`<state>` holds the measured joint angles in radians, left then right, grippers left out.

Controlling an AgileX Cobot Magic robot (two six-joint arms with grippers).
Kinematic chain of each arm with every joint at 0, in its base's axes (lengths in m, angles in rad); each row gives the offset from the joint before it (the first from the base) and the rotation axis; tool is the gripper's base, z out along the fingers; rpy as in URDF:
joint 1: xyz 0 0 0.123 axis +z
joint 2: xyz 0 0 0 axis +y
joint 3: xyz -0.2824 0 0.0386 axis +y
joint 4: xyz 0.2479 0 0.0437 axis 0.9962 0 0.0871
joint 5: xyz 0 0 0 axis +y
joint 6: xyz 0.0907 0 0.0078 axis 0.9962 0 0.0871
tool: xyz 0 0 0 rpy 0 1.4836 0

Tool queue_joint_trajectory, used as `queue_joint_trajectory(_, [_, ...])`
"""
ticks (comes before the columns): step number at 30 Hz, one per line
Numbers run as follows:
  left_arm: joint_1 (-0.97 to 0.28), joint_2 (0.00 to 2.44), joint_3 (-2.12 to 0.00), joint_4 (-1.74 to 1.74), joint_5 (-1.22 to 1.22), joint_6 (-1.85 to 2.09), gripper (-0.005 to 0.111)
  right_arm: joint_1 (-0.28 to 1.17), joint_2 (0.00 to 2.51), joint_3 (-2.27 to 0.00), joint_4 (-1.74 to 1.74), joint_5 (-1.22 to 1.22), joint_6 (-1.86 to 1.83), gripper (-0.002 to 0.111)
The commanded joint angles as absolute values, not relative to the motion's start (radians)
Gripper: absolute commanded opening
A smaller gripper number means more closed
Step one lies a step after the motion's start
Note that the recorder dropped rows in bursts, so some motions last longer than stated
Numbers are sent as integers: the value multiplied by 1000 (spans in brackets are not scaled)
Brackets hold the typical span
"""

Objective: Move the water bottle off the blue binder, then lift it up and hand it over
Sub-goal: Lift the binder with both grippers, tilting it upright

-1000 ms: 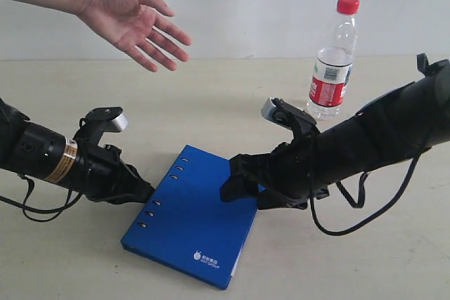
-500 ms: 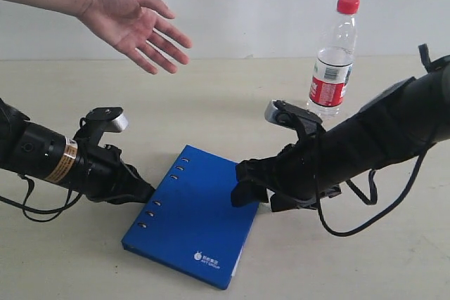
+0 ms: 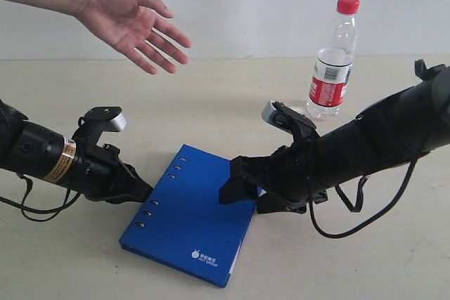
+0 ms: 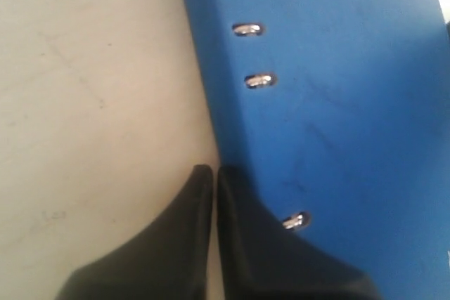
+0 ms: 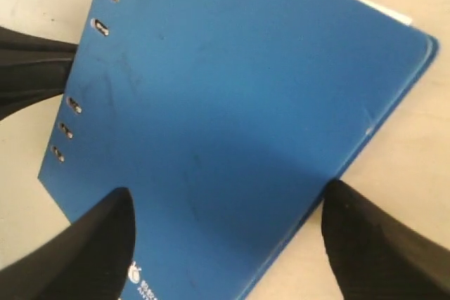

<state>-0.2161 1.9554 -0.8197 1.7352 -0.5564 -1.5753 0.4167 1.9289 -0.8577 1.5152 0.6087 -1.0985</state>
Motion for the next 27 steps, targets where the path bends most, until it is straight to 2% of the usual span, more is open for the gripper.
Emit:
queue_joint_trajectory(1, [-221,1960,-813,1744,-577,-1568,4,418,1926,-860,1605,758,-1194,66])
queue_joint_trajectory(11, [-221,1960,-813,1744,-580,-1568,4,418,1853,-860,1687,782,-1332,66])
queue_joint_trajectory(14, [-221,1960,-813,1744,-584,-1568,4,418,1849,-860,1692,722,-1350,66])
queue_joint_trajectory(23, [-221,1960,-815,1744,-626,-1549,4,418,1945,-860,1744,761,-1368,66])
queue_joint_trajectory(25, [-221,1960,-815,1744,-626,-1549,4,418,1949,-860,1744,733,-1368,61])
queue_joint_trajectory(27, [-221,1960,-815,1733,-626,-1549,4,418,1949,-860,1744,724,-1366,48])
